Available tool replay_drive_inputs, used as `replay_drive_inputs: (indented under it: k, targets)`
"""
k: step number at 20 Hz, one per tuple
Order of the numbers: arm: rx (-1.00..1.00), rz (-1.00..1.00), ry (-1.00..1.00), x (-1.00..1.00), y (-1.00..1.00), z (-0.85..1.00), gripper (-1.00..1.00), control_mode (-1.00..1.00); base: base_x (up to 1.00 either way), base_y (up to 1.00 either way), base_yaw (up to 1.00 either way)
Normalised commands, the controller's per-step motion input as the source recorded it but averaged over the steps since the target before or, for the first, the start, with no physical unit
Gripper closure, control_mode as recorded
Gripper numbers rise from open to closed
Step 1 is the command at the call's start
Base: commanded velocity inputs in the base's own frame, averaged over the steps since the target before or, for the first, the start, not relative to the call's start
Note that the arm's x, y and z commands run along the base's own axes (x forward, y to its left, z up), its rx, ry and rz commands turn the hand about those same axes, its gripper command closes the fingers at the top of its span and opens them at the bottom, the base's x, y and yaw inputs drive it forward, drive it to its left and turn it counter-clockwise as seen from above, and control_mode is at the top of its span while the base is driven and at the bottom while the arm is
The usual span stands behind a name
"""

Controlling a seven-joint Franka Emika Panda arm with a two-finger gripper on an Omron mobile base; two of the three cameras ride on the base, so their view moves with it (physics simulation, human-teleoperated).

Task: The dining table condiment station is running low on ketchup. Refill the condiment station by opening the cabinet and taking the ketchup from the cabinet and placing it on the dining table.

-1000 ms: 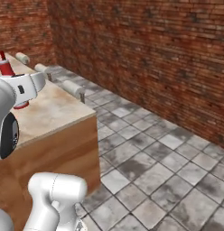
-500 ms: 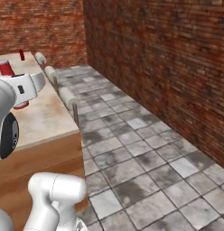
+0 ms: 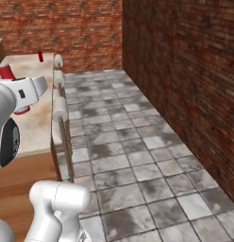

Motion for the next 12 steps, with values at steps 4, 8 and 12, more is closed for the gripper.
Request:
replay_drive_inputs:
  k: [4,8,12]
  targets:
    - [0.0,0.0,0.0,0.0,0.0,0.0,1.0,1.0,0.92,-0.89,0.42]
    - [0.0,0.0,0.0,0.0,0.0,0.0,1.0,1.0,0.97,-0.85,0.42]
    - [0.0,0.0,0.0,0.0,0.0,0.0,1.0,1.0,0.99,-0.83,0.42]
